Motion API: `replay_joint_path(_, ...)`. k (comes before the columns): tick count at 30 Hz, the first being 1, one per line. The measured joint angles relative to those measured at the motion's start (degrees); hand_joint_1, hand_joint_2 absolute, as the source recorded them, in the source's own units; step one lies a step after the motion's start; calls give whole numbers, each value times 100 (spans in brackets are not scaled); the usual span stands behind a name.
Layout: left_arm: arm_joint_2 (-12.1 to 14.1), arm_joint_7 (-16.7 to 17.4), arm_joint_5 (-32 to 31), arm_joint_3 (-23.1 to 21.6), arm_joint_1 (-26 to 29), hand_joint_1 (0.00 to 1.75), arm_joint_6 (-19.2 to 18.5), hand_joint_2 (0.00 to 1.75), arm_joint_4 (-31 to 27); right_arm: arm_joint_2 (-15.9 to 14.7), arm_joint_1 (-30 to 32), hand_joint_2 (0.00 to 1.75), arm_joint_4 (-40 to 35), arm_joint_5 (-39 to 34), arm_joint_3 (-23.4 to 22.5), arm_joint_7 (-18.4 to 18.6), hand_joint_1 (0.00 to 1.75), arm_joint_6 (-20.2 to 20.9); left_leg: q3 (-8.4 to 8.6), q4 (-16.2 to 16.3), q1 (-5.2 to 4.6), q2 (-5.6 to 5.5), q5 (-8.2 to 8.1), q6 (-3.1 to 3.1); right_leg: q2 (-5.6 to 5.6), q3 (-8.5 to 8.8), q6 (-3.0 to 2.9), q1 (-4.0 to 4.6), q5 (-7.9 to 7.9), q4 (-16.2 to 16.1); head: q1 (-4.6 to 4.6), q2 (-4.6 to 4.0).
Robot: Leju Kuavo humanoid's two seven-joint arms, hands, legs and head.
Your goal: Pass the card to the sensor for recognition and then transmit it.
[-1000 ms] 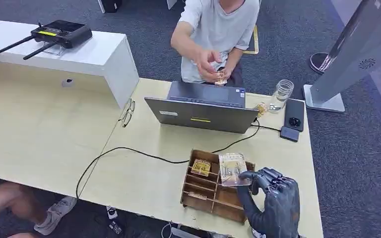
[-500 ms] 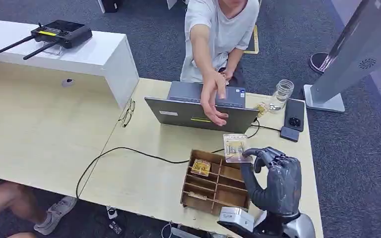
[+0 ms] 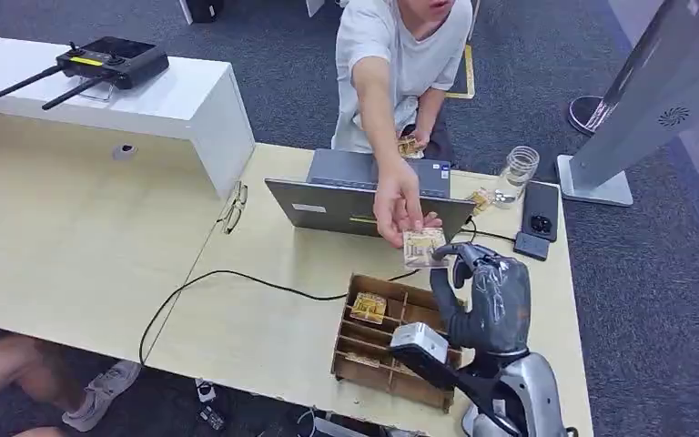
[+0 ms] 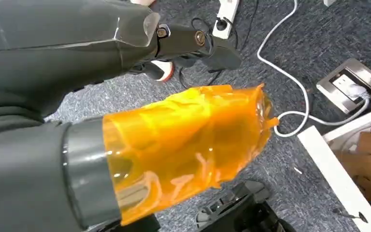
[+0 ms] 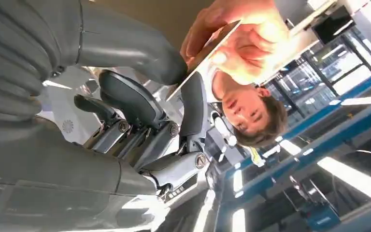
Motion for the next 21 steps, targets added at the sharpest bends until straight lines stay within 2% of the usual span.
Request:
replay_joint_path(4,0,0,20,0,-4,0,0,0,0,46,-41,175,99,-11,0,7,175,2,0,0,0,0,0,0,0,0,0,0,0,0,0,0)
replay_joint_path(5,0,0,22,0,-4,0,0,0,0,59,-47,175,112,-20,0,7,93,4,0,0,0,0,0,0,0,0,0,0,0,0,0,0)
replay_joint_path(6,0,0,31,0,-5,0,2,0,0,64,-53,175,120,-44,0,9,0,18,0,0,0,0,0,0,0,0,0,0,0,0,0,0)
replay_joint_path(10,0,0,66,0,-4,0,9,0,0,63,-58,175,120,-131,0,68,0,120,0,0,0,0,0,0,0,0,0,0,0,0,2,0)
replay_joint_path(11,0,0,70,0,-4,0,9,0,0,63,-59,0,120,-131,0,68,0,138,0,0,0,0,0,0,0,0,0,0,0,0,0,0)
replay_joint_path(21,2,0,142,2,3,0,42,0,0,63,24,0,-70,-109,0,26,0,129,0,1,0,0,0,0,0,0,0,0,0,0,0,0)
